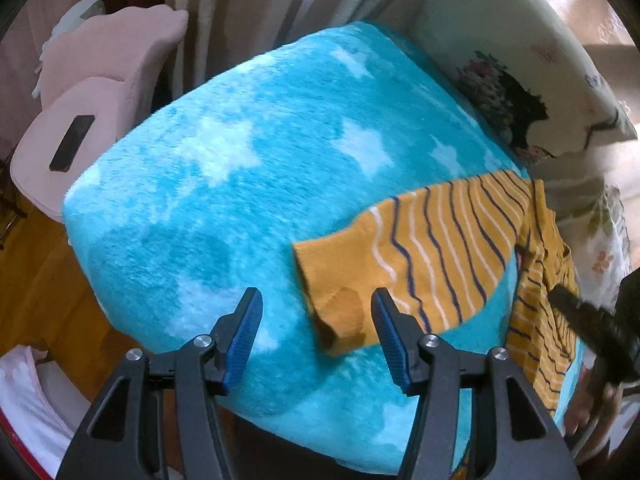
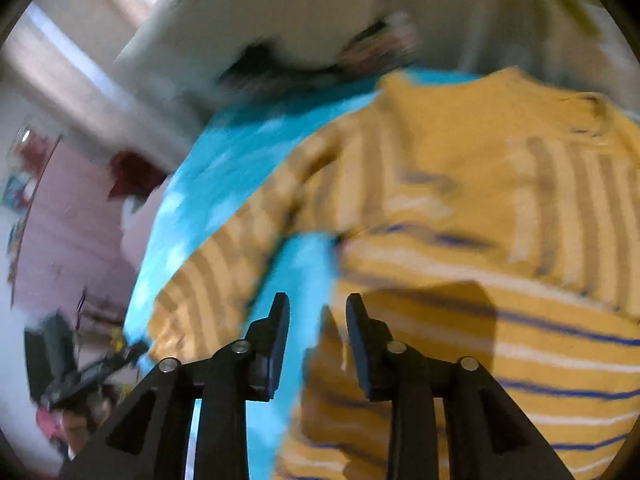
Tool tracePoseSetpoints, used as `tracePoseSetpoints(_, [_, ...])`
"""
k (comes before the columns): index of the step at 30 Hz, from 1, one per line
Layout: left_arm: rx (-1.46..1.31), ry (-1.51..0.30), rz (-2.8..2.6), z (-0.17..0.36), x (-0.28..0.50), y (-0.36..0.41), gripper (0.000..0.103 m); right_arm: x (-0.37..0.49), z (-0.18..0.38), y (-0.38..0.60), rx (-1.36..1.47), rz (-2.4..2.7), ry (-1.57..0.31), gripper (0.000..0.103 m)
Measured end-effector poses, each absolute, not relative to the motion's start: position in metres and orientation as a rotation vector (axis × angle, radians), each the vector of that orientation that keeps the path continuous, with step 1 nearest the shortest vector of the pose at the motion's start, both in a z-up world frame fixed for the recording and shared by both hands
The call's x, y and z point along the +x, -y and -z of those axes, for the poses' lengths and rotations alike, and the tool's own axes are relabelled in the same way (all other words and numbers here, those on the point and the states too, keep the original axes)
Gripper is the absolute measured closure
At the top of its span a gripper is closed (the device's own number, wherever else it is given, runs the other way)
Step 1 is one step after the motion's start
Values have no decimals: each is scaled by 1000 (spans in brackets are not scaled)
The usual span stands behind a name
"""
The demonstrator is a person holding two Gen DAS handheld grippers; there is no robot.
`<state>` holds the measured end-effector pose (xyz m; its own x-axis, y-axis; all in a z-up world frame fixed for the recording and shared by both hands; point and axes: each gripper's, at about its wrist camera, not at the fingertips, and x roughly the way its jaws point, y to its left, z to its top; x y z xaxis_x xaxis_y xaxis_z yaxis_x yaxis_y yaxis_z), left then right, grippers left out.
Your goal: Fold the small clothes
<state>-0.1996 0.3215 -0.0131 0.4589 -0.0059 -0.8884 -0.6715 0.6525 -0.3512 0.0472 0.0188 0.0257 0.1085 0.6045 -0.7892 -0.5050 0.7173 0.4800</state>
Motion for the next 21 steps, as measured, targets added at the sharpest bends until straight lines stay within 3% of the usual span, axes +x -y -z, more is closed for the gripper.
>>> tracePoseSetpoints(8, [-801,-1001,-486,7,-223,-334,46,16,17,-114,-4,-913,-1360,69])
tracePoseSetpoints(9, [-810,-995,-489,6,-228,-337,46,16,20,-121,-6,-902,-1358,74])
tracePoseSetpoints(10, [-815,-991,-492,5,-231,-338,46,19,17,-128,5,-911,-1347,94])
tracePoseSetpoints(18, [-871,-955,-487,4,-243,-349,45,45,-17,-191,206,-1063,-1315,90])
tracePoseSetpoints(21, [-873,-971,-438,11,-230,-344,45,41,-17,-186,155,-1041,-1322,90])
